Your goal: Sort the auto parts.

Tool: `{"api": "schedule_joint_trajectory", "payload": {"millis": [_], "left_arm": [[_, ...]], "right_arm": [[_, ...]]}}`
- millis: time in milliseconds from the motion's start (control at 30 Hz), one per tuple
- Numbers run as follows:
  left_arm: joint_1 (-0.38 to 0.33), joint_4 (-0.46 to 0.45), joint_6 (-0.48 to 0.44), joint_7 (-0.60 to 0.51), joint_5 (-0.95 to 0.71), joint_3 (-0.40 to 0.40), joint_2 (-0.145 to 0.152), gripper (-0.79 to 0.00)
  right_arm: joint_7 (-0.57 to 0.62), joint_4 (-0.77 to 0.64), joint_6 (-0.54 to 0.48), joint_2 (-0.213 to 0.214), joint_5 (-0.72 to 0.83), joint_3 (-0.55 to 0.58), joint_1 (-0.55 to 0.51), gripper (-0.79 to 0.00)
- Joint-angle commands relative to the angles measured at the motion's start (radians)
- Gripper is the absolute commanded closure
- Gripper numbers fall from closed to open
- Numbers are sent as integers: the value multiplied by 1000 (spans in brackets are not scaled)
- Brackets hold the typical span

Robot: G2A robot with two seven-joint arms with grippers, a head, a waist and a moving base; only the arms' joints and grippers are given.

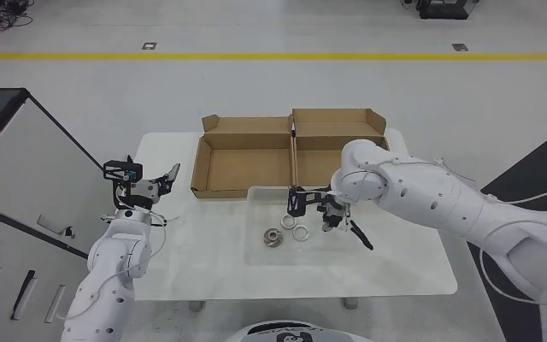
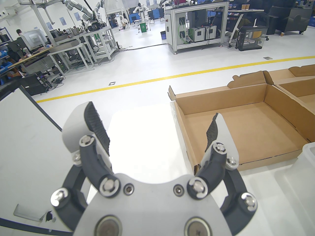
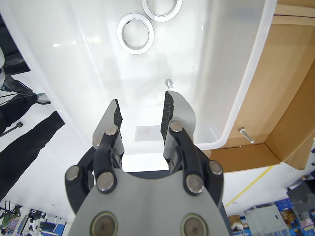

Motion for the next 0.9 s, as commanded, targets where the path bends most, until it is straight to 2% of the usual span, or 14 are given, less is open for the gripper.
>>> {"api": "schedule_joint_trajectory", "payload": {"millis": [0, 867], "left_arm": [[0, 0, 0, 0, 0, 0, 0, -785], [0, 0, 0, 0, 0, 0, 0, -785]], "right_arm": [[-6, 18, -6, -5, -10, 0, -8, -363], [-78, 181, -38, -77, -99, 8, -71, -348]]}}
